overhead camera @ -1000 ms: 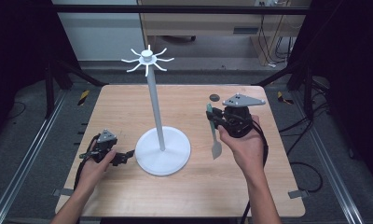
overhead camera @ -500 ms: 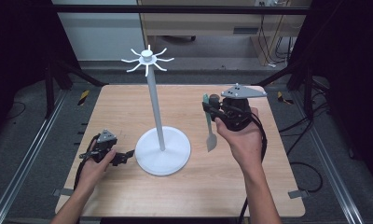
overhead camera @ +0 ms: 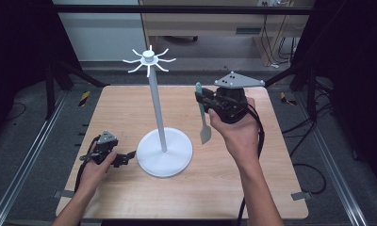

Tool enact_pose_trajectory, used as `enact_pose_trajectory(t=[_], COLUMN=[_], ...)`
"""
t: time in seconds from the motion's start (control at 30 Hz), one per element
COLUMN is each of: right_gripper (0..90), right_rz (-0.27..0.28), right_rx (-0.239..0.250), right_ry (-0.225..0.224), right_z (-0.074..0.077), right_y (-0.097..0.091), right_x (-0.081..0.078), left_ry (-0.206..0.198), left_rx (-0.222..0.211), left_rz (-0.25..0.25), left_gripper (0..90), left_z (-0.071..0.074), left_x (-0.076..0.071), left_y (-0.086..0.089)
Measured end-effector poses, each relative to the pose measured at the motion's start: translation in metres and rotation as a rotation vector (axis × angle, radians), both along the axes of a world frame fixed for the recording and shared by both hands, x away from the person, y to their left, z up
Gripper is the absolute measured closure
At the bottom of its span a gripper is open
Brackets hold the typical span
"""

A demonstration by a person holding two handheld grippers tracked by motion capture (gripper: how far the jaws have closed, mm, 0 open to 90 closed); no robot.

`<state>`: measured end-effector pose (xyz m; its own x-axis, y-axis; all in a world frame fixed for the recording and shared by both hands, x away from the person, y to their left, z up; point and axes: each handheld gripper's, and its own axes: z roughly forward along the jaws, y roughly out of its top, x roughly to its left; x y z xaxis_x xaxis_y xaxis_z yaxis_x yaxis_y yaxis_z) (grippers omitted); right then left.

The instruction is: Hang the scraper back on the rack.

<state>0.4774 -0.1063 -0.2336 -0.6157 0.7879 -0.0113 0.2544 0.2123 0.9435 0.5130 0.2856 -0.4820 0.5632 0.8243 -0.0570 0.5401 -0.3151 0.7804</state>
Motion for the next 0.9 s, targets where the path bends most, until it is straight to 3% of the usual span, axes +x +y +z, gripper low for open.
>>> enact_pose_trajectory(t=[0.17, 0.6, 0.9], right_gripper=[74.3, 74.3, 74.3], right_rz=[0.002, -0.002, 0.022], right_rx=[0.026, 0.057, 0.060], right_ry=[-0.011, -0.017, -0.036], right_z=[0.011, 0.009, 0.021], right_y=[0.002, 0.002, 0.015], right_x=[0.000, -0.003, -0.010], left_ry=[0.002, -0.023, -0.021], left_rx=[-0.006, -0.013, -0.026], left_rz=[0.010, 0.023, 0.023], left_gripper=[4.4, 4.6, 4.5], left_z=[0.000, 0.003, 0.004], left_x=[0.000, 0.000, 0.000], left_y=[0.003, 0.004, 0.005])
